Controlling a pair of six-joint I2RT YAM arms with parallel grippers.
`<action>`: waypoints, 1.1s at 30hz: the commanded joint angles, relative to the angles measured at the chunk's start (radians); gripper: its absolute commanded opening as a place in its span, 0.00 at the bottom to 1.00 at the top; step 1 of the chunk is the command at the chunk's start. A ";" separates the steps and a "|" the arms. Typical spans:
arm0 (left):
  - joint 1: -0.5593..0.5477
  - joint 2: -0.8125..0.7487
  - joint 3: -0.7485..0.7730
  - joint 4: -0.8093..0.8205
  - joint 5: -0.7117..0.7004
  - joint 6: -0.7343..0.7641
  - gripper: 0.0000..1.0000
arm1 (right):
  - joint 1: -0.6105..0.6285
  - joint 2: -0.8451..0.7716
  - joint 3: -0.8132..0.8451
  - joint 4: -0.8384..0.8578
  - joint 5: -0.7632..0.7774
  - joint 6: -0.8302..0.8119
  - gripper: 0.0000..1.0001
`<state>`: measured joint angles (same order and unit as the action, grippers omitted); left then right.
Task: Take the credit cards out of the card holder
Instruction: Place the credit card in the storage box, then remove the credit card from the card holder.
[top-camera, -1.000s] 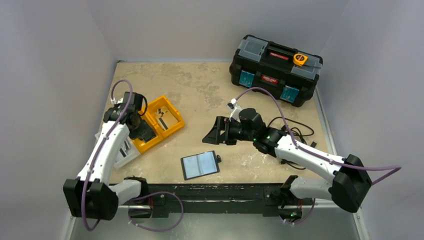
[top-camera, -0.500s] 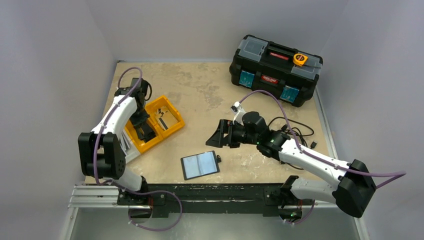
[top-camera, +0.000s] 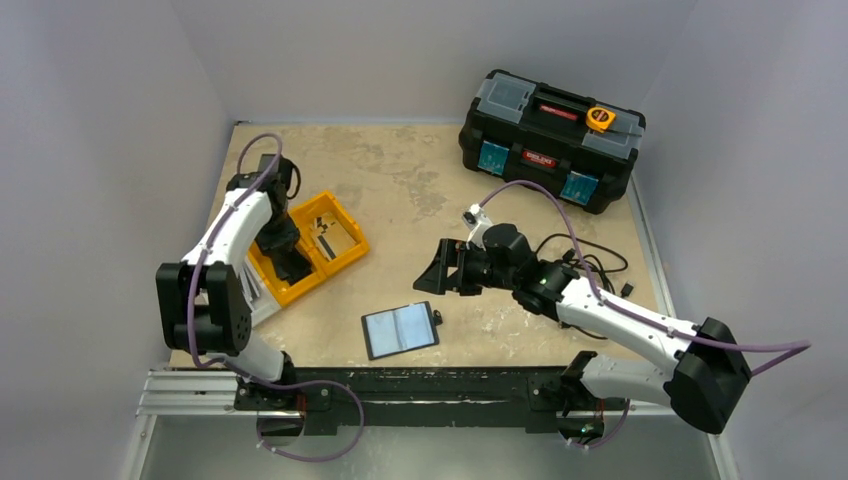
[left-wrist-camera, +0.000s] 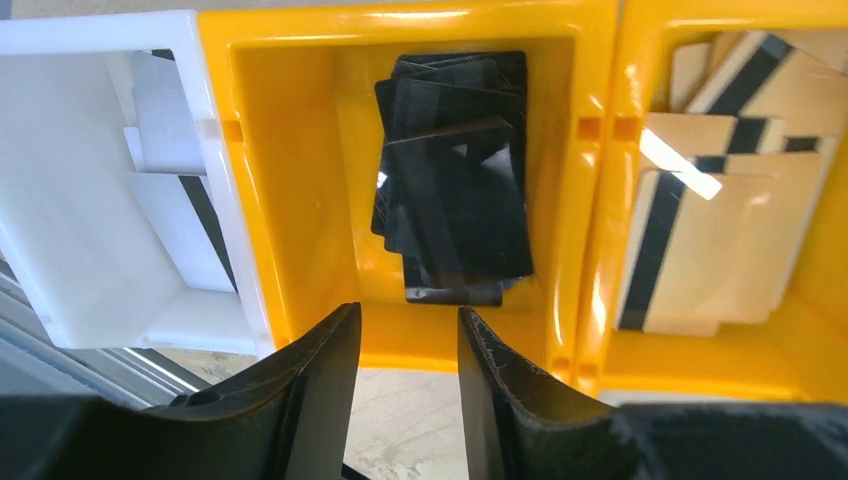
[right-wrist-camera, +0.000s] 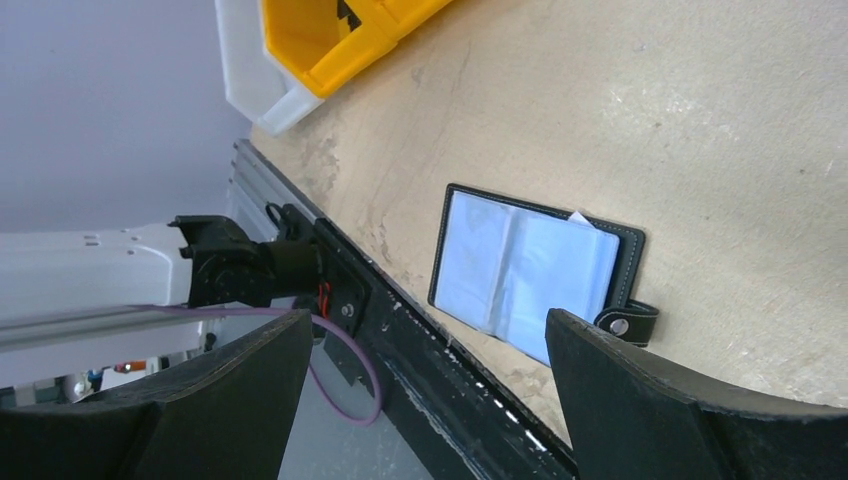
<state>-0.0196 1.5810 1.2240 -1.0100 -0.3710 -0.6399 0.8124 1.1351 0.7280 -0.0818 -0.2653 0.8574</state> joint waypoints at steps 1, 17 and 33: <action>0.007 -0.136 0.032 0.010 0.083 0.064 0.42 | 0.009 0.024 0.032 -0.017 0.057 -0.032 0.88; -0.058 -0.716 -0.438 0.143 0.727 0.080 0.54 | 0.395 0.373 0.316 -0.225 0.464 -0.020 0.77; -0.177 -0.832 -0.596 0.164 0.590 -0.157 0.53 | 0.522 0.738 0.578 -0.405 0.624 0.016 0.68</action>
<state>-0.1925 0.7509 0.6300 -0.8799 0.2535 -0.7414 1.3285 1.8778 1.2415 -0.4541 0.2981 0.8558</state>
